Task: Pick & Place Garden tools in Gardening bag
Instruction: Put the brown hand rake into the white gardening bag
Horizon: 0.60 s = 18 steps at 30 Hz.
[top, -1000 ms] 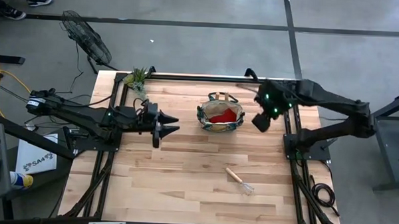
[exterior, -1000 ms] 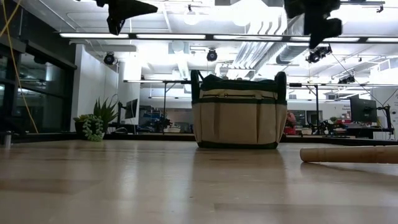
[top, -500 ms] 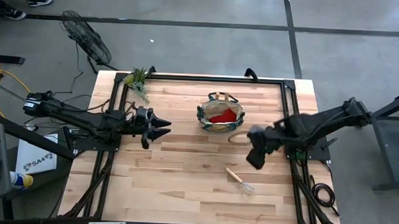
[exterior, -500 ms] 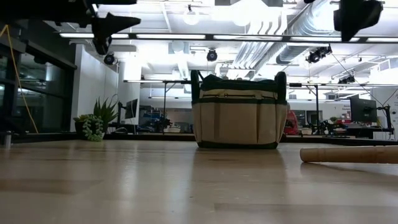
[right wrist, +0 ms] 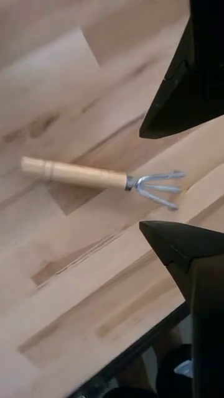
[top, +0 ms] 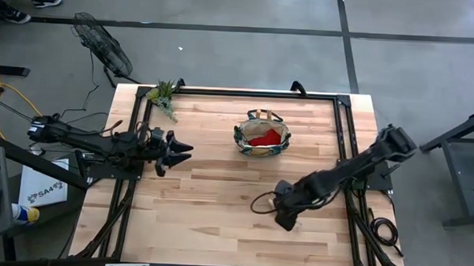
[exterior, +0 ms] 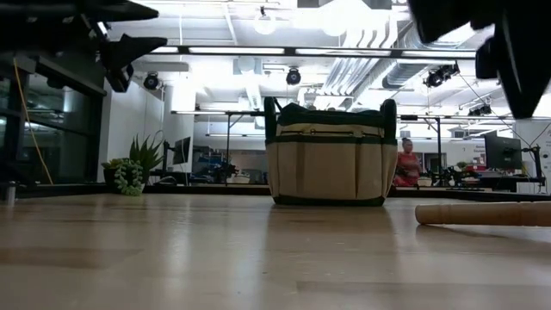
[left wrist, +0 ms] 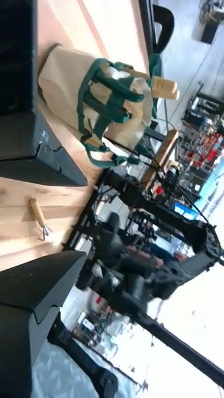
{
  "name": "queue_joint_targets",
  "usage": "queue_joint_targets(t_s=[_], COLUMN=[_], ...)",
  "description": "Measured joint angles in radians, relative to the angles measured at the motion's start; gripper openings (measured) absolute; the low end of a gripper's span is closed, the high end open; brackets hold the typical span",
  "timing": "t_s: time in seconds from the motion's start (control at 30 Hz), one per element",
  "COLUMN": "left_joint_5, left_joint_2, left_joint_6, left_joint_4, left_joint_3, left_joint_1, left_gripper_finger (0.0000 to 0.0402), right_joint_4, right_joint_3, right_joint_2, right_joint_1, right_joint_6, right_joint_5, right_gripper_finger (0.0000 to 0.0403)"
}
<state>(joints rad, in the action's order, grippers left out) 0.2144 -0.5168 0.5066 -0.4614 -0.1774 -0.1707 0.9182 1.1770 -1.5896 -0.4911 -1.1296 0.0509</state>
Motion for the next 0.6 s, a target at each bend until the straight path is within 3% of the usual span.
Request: queue_joint_targets(t_s=[0.27,0.6], left_joint_5=[-0.014,-0.015], left_joint_2=[0.096,0.189], left_joint_6=[0.004,0.032], left_joint_4=[0.084,0.092], left_joint_3=[0.053,0.148], left_joint_1=[0.0,0.0], left_gripper_finger=[0.0174,0.0174], right_joint_4=[-0.091,-0.09], right_joint_3=[0.0,0.0], right_joint_2=[-0.122,-0.143], right_joint_1=[0.0,0.005], right_joint_6=[-0.078,-0.131], right_joint_5=[0.03,-0.023], right_gripper_finger=[0.022,0.022])
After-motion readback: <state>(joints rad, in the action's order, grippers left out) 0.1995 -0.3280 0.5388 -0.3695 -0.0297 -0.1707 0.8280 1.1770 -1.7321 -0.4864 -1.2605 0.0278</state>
